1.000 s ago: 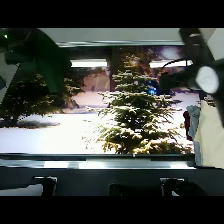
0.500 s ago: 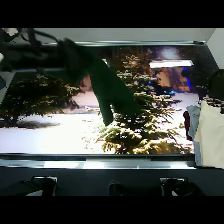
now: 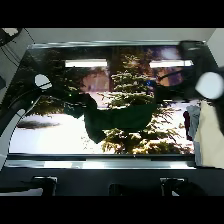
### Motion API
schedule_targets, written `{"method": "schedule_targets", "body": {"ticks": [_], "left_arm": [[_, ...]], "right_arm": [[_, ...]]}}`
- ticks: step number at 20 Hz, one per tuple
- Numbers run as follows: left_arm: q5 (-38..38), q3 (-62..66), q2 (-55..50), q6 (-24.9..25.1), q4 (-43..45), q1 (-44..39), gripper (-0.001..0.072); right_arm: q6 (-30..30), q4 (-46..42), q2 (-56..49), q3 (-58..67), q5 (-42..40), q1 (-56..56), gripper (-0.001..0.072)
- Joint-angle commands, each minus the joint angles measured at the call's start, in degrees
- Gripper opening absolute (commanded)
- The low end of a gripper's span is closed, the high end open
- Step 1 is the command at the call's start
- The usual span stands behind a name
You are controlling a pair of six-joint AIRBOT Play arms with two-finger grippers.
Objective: Fold the shirts.
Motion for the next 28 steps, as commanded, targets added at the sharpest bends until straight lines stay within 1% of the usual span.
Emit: {"method": "schedule_targets", "body": {"ticks": [1, 3, 4, 5, 7, 9, 11, 12, 14, 16, 18, 23, 25, 27, 28], "left_arm": [[-12.37, 4.68, -3.08, 0.46, 3.1, 6.29, 0.0688], [-16.15, 7.93, -0.98, 0.42, 9.2, 10.93, 0.0679], [-16.31, 7.58, 0.37, 0.2, 9.4, 13.03, 0.0672], [-16.33, 6.47, 1.62, 0.15, 9.25, 14.58, 0.0672], [-16.24, 1.09, 3.48, -0.39, 9.25, 15.17, 0.0672], [-16.0, -6.95, 4.5, 0.09, 9.16, 13.18, 0.0672], [-11.96, -16.04, 5.33, 0.22, 7.96, 9.4, 0.0672], [-9.25, -19.54, 5.44, 0.2, 5.9, 7.63, 0.0672], [-3.19, -25.33, 5.33, 0.2, 0.76, 4.13, 0.0672], [1.55, -29.46, 5.27, -0.96, -1.64, 1.14, 0.0671], [4.74, -31.45, 5.27, -1.66, -3.54, -1.09, 0.0671], [14.84, -31.67, 4.26, -6.97, -6.12, -5.88, 0.0662], [17.38, -31.65, 2.51, -7.78, -6.69, -7.21, 0.0658], [17.44, -31.67, 0.98, -7.98, -6.97, -7.74, 0.0517], [17.44, -31.67, 0.66, -7.98, -6.97, -7.74, 0.0422]], "right_arm": [[-3.67, 6.43, -11.47, -0.57, -5.46, -3.91, 0.0673], [-4.55, 13.07, -14.03, -0.57, -5.64, -12.83, 0.0674], [-5.99, 17.09, -14.91, -0.59, -5.51, -17.42, 0.0673], [-6.23, 20.44, -15.89, -0.59, -5.22, -21.99, 0.0672], [-6.25, 23.96, -18.18, -0.81, -3.34, -28.11, 0.067], [-7.61, 24.44, -21.29, -1.18, -1.29, -30.29, 0.067], [-9.55, 25.03, -24.85, -1.18, 0.04, -29.77, 0.067], [-10.08, 25.88, -26.47, -1.18, 0.07, -29.42, 0.067], [-11.41, 26.62, -29.42, -1.16, -0.85, -28.37, 0.0673], [-11.82, 27.06, -31.65, -1.16, -2.19, -28.09, 0.0685], [-11.98, 27.23, -33.42, -1.16, -3.65, -28.09, 0.069], [-11.98, 29.38, -37.4, -1.16, -7.41, -28.09, 0.0689], [-11.98, 30.84, -38.36, -1.16, -9.86, -28.09, 0.0689], [-11.98, 33.48, -39.04, -1.16, -12.72, -28.06, 0.0685], [-11.98, 34.88, -39.28, -1.16, -14.38, -28.06, 0.0671]]}}
